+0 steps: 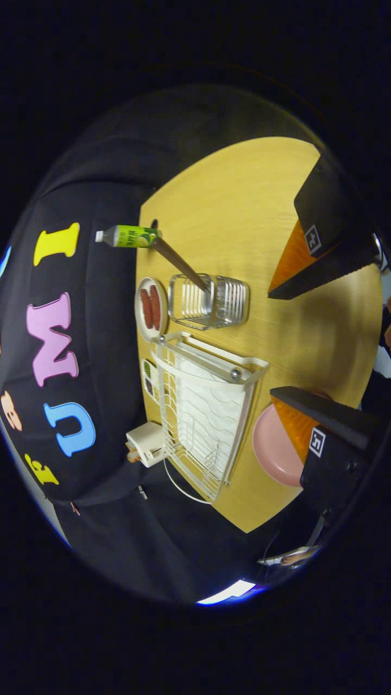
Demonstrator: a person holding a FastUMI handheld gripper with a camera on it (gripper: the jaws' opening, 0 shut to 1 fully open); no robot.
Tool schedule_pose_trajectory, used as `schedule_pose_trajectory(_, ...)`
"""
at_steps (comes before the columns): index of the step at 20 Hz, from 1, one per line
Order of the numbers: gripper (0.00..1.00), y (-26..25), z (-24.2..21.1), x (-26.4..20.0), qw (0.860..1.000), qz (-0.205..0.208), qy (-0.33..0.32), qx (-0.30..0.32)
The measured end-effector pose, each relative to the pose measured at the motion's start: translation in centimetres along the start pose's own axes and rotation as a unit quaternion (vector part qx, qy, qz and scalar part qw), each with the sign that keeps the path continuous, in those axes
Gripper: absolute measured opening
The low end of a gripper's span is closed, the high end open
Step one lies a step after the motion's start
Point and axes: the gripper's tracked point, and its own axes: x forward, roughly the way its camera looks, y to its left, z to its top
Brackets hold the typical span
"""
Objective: Take the plate from the dish rack, then take the spoon from the basket and place it into the plate.
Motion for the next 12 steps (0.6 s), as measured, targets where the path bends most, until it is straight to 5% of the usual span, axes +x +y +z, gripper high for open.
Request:
schedule_pose_trajectory(5,0.98,-3.1,5.9,0.0,0.994,-0.032,-0.095,-0.032)
schedule_pose_trajectory(12,0.98,-7.1,9.2,3.4,0.990,-0.058,-0.131,-0.018)
